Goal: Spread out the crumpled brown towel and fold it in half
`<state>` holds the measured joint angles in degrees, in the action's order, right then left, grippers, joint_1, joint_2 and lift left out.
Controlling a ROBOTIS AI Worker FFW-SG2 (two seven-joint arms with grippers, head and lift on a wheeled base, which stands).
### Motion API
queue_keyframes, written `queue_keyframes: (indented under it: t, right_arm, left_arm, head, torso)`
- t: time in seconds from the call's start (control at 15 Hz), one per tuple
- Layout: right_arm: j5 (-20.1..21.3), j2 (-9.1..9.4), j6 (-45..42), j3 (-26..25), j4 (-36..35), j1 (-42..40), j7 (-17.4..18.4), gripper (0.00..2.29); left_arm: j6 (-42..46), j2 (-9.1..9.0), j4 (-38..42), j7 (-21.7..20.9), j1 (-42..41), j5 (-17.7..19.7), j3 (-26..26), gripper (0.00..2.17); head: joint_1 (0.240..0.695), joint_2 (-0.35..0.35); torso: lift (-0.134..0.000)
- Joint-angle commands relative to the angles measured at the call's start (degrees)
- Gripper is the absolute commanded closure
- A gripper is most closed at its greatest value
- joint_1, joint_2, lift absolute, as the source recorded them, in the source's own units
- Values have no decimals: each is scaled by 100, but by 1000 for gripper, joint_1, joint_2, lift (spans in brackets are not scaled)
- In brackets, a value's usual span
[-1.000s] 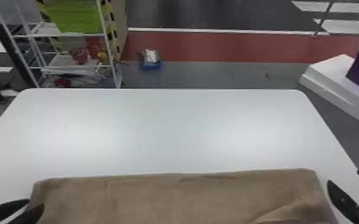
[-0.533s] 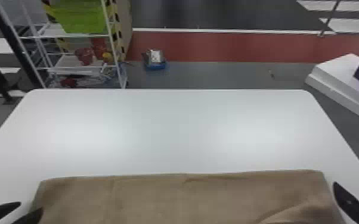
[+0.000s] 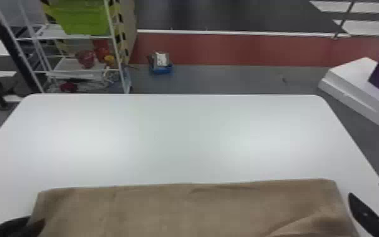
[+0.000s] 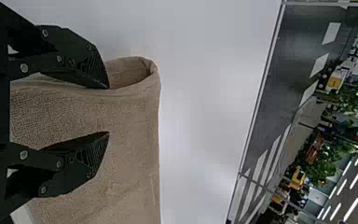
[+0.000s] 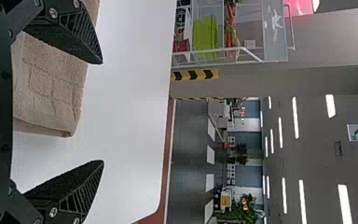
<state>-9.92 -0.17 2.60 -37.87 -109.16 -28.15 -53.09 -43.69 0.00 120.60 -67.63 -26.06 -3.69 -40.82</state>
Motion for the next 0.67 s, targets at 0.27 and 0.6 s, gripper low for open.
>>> queue_keyframes:
  t: [0.27, 0.6]
  right_arm:
    - [166, -202, 598, -10, -79, -23, -105, 147]
    - [456, -527, 2707, -89, -308, 170, -185, 194]
  left_arm:
    - [-303, -15, 95, -49, 22, 61, -93, 1528]
    - [-303, -15, 95, -40, 31, 87, -111, 1524]
  head:
    - [695, -28]
    - [695, -45]
  torso:
    - [-124]
    - [-124]
